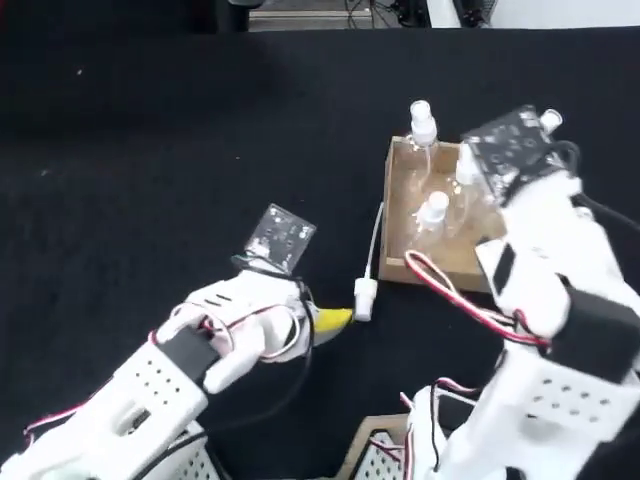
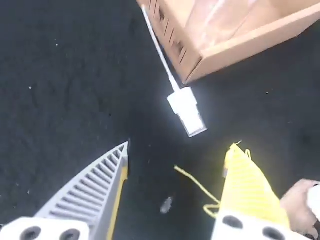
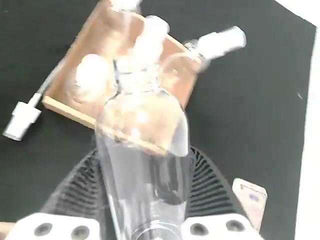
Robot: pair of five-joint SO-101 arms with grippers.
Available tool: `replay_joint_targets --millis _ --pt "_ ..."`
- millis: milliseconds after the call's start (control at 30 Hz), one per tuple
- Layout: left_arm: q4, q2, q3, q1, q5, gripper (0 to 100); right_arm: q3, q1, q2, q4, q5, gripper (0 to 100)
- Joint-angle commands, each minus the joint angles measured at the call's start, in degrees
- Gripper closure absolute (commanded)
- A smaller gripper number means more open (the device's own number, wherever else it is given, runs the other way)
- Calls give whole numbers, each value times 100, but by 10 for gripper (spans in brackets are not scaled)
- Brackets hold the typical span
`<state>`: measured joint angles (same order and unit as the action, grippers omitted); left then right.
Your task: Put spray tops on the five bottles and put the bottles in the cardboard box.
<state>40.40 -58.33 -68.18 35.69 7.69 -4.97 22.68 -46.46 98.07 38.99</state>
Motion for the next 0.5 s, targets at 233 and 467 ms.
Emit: replay_joint_targets --millis 233,467 --pt "-651 3262 1886 655 -18 708 321 1134 -277 -18 9 988" --pt "-1319 4387 2141 576 563 707 -92 1169 -321 -141 53 988"
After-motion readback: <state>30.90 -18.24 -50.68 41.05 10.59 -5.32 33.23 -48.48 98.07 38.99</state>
